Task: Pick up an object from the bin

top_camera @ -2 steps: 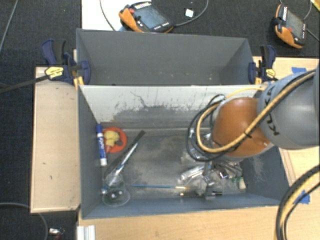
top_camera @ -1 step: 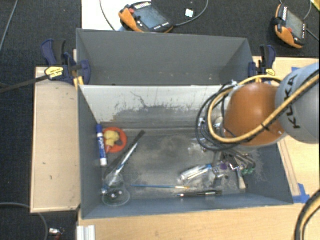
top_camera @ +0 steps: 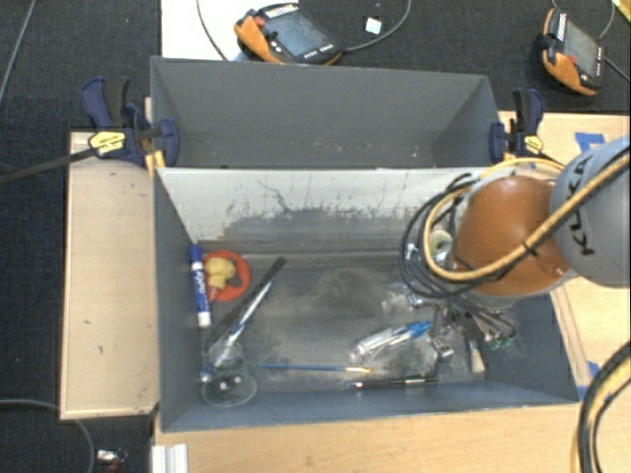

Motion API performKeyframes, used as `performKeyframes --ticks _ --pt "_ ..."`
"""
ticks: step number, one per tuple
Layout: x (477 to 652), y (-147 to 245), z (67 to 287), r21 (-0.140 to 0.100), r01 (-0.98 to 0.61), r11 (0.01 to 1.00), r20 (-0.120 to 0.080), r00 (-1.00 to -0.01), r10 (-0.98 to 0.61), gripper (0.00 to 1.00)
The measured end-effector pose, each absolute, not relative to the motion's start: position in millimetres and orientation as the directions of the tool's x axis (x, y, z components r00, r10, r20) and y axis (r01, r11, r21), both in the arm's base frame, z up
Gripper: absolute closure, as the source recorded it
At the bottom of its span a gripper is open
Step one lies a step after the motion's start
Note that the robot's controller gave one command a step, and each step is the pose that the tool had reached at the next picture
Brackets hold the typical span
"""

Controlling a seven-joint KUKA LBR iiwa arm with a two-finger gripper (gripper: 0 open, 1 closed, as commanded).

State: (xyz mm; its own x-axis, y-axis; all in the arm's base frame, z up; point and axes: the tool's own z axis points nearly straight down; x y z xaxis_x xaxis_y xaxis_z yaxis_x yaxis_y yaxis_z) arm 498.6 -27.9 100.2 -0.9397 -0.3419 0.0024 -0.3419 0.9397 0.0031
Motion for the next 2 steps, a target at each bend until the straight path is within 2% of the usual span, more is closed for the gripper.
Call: performKeyframes --ticks 1,2 --pt "482.9 -19.2 71.8 -0.005 -0.421 0.907 -0.022 -0.907 -0.421 0.00" --pt "498.0 -18.8 70.3 0.001 -0.415 0.910 -0.006 -0.910 -0.415 1.00"
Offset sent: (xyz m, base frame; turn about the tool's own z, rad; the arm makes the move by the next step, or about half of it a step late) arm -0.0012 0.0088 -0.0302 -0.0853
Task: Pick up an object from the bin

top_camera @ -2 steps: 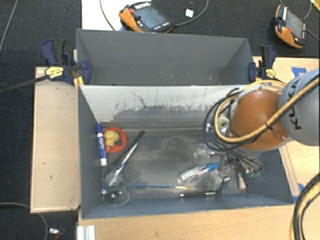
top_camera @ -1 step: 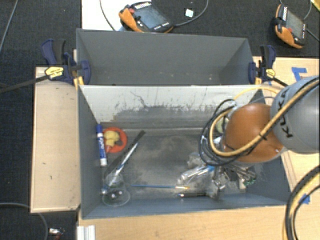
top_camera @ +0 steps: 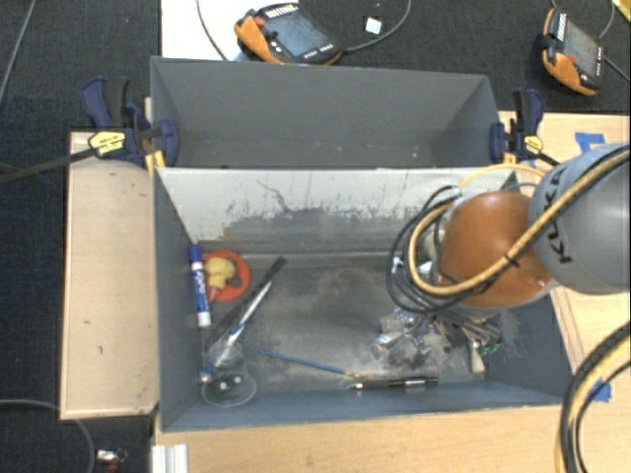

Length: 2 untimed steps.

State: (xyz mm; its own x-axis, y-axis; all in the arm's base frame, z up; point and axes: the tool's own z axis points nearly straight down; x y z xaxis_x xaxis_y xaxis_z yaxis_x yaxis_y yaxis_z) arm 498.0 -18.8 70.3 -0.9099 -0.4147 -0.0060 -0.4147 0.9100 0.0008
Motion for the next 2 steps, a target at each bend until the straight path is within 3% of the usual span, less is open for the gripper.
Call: performKeyframes --ticks 2 --pt "497.0 -18.8 78.0 0.002 -0.413 0.911 -0.004 -0.911 -0.413 1.00"
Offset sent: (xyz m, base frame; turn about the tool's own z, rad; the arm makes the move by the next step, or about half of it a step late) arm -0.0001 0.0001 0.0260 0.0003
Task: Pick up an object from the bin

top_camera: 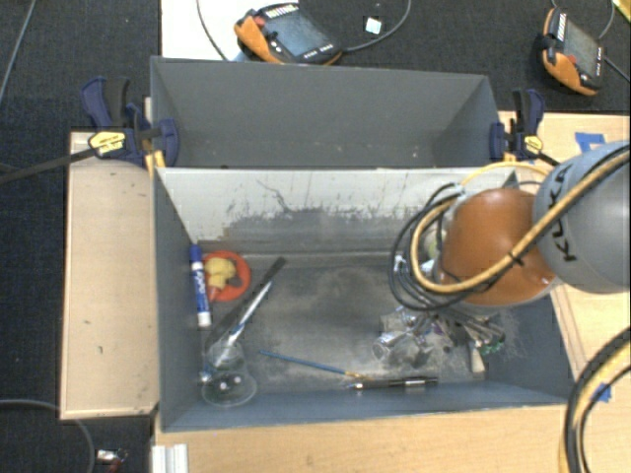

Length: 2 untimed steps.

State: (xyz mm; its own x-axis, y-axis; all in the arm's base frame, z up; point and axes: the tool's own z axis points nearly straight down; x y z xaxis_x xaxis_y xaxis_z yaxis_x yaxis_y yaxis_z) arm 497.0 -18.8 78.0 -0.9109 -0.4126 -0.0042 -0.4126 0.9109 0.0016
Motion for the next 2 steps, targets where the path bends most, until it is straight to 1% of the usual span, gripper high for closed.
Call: performKeyframes --ticks 1,2 --pt "496.4 -18.5 107.2 0.003 -0.409 0.912 -0.002 -0.912 -0.409 1.00" --pt "497.7 -18.8 143.6 0.001 -0.410 0.912 -0.006 -0.912 -0.410 1.00"
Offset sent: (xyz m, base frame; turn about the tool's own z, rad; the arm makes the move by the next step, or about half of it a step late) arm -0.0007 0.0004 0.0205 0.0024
